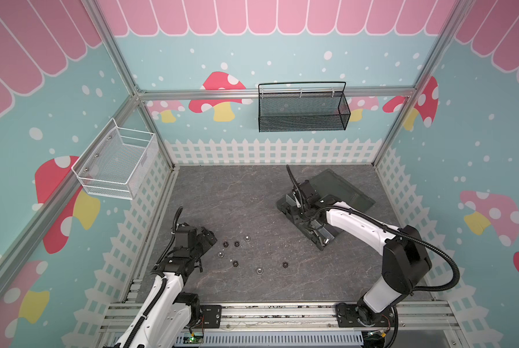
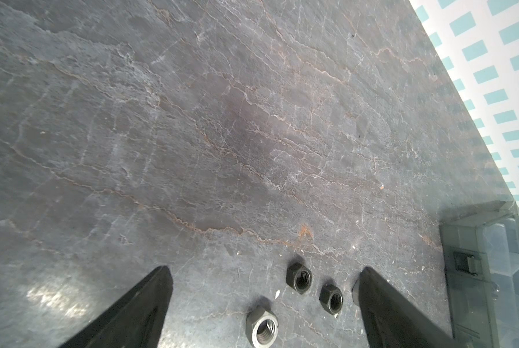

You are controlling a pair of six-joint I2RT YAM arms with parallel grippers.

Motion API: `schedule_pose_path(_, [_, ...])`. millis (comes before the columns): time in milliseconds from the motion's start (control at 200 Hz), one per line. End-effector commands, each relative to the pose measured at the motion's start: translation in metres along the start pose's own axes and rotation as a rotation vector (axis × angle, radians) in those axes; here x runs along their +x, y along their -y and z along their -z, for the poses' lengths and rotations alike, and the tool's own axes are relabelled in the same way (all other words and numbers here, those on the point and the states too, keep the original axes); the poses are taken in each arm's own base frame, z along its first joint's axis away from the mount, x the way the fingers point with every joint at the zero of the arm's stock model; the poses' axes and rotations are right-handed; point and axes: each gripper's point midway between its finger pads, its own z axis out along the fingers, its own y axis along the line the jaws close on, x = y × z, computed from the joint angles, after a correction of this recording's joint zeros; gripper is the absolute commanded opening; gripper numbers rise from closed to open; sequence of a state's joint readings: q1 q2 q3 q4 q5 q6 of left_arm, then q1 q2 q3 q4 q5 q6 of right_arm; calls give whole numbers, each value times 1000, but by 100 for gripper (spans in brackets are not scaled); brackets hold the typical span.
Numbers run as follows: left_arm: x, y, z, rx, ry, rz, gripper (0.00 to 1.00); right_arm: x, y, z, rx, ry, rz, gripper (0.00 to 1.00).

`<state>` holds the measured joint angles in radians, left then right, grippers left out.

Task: Sort the screws and nuts into containers
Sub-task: 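Lift the hex nut and carry it over the hex nut compartment, then open the right gripper to drop the hex nut into the compartment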

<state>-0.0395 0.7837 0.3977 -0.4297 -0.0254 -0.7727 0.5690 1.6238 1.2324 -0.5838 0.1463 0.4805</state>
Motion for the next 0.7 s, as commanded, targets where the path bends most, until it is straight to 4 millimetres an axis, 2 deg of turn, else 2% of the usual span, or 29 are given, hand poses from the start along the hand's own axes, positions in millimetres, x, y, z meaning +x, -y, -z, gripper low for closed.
schedule_pose_path(0, [4, -4, -2, -7, -11, -11, 97, 4, 34, 4, 48, 3, -42, 0])
schedule_pose_path(125, [4, -4, -3, -7, -16, -6, 97, 9, 67, 2, 75, -7, -91, 0])
schedule_pose_path(265, [5, -4, -3, -7, -15, -4, 97, 13, 86, -7, 71, -25, -116, 0])
schedule_pose_path(395, [5, -4, -3, -5, -14, -4, 97, 13, 92, -18, 63, -47, -108, 1])
schedule_pose_path(695, [5, -5, -3, -3, -12, -1, 97, 25, 95, -42, 67, -118, -88, 14])
